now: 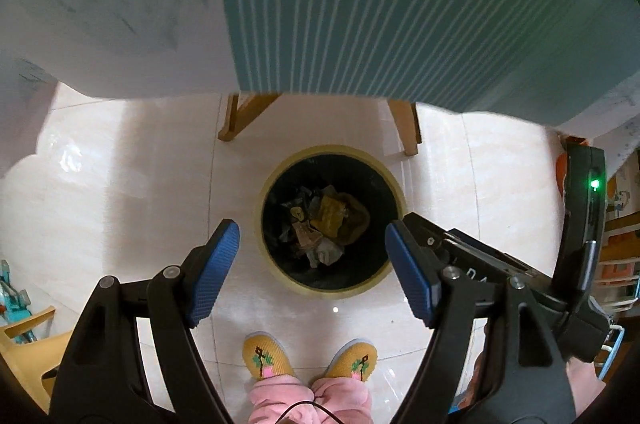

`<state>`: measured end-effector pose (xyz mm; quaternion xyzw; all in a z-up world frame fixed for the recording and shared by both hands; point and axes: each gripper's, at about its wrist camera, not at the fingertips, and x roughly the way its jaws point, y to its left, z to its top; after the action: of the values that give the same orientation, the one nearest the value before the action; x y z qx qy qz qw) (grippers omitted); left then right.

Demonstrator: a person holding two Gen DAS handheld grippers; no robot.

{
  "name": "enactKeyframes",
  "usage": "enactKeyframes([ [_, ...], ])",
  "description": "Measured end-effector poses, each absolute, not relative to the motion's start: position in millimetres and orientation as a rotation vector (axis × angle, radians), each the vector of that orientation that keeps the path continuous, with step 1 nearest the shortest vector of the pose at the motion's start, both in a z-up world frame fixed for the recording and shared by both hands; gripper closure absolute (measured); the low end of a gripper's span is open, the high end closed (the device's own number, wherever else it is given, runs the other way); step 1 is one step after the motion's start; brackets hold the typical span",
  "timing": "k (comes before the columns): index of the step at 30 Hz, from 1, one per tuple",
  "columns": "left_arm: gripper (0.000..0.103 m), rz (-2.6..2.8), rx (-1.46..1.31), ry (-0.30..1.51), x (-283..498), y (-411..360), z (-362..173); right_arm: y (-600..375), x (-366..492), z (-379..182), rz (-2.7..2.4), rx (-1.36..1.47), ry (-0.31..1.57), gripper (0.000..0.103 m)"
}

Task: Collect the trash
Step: 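Raise both tools back over the table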

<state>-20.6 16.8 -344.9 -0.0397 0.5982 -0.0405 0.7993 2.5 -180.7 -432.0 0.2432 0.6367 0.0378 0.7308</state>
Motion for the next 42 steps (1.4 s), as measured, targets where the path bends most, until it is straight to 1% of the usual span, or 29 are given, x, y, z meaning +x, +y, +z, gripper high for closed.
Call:
enactKeyframes([
  [11, 0.03, -0.089, -0.059, 1.199, -46.0, 21.3, -230.9, -186.5, -37.0, -287.4, 0.127, 0.499, 1.308, 0.033],
  [16, 0.03, -0.116, -0.081, 1.161, -60.4, 22.8, -166.2, -190.7, -58.1, -211.0, 0.124, 0.474, 1.245, 0.033],
  [20, 0.029, -0.148, -0.045, 1.119, -80.0, 14.6, -118.2, -195.2, -69.7, -148.1, 0.147, 0.456, 1.184, 0.033],
  [24, 0.029, -0.17, -0.045, 1.078, -94.1, 10.9, -72.1, -201.4, -75.6, -95.6, 0.172, 0.439, 1.13, 0.033],
  [33, 0.028, -0.174, -0.015, 0.975, -107.4, 2.6, 9.9, -212.2, -75.9, -15.5, 0.189, 0.372, 1.003, 0.033],
  [39, 0.028, -0.152, -0.027, 0.89, -92.7, -1.7, 51.8, -217.0, -56.2, 18.6, 0.203, 0.328, 0.955, 0.033],
  [42, 0.028, -0.144, -0.028, 0.867, -82.7, -2.7, 65.4, -215.0, -42.2, 26.7, 0.215, 0.302, 0.939, 0.033],
])
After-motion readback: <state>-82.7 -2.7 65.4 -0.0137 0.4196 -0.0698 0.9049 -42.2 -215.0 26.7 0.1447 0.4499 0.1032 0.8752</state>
